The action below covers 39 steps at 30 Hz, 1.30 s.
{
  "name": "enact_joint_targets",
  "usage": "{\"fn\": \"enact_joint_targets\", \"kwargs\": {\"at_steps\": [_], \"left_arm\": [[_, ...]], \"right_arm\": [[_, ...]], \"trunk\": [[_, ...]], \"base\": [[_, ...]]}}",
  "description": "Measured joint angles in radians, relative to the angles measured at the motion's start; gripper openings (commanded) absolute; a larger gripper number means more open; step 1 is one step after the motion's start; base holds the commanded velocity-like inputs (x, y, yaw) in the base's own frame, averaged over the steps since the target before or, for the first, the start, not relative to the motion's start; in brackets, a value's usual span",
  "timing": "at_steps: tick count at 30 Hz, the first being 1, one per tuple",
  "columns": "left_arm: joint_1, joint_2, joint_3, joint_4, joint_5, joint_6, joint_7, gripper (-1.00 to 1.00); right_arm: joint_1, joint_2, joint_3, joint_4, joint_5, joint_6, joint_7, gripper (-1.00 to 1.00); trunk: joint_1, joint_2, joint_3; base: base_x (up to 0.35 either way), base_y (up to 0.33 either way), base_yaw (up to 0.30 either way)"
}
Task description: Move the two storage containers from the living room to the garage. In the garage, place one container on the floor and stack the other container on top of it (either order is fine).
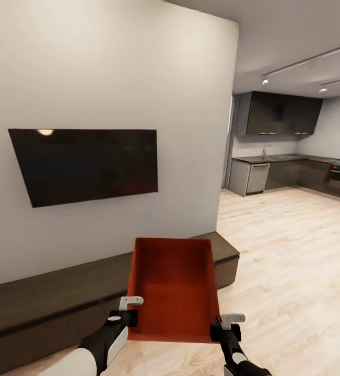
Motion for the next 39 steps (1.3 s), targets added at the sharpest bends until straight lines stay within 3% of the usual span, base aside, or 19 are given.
{"fn": "enact_joint_targets", "kwargs": {"at_steps": [39], "left_arm": [[0.000, 0.000, -0.001, 0.001, 0.002, 0.001, 0.000, -1.00]], "right_arm": [[0.000, 0.000, 0.005, 0.000, -0.008, 0.001, 0.002, -1.00]], "trunk": [[0.000, 0.000, 0.022]], "base": [[0.000, 0.000, -0.278]]}}
